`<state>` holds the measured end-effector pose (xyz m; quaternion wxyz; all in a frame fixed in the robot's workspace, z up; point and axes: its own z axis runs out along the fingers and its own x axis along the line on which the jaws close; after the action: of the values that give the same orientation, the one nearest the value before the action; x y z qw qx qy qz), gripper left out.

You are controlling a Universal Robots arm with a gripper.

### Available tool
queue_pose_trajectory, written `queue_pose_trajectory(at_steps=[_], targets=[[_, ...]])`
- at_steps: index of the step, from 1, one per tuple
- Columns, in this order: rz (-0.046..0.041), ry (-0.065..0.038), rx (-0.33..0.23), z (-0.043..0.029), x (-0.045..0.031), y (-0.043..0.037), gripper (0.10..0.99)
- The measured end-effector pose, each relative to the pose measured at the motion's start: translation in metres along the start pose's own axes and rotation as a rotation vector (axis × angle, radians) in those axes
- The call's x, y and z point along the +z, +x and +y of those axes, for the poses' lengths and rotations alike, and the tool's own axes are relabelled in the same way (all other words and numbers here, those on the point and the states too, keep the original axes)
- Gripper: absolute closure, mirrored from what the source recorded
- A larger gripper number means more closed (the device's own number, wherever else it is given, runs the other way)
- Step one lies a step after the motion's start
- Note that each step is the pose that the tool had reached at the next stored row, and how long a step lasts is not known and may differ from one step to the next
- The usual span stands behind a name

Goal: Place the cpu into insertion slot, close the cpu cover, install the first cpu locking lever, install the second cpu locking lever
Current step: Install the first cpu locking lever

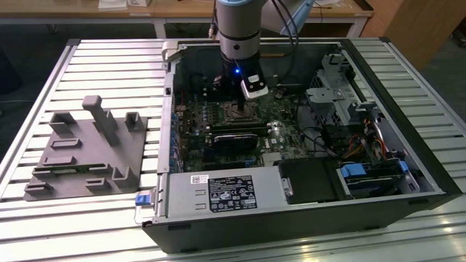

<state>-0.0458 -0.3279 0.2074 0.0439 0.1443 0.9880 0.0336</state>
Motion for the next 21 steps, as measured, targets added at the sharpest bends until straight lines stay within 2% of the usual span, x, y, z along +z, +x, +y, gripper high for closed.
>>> queue_pose_trajectory(at_steps=[2,9,17,21], targets=[[-0.0008,0.004,-0.001,0.0,0.0001,-0.0001,0.98],[-0.0011,0.004,-0.001,0.0002,-0.0024,-0.0002,0.98],[-0.0028,0.004,-0.001,0.0014,-0.0178,-0.0014,0.98],[-0.0036,0.004,-0.001,0.0016,-0.0203,-0.0016,0.98]])
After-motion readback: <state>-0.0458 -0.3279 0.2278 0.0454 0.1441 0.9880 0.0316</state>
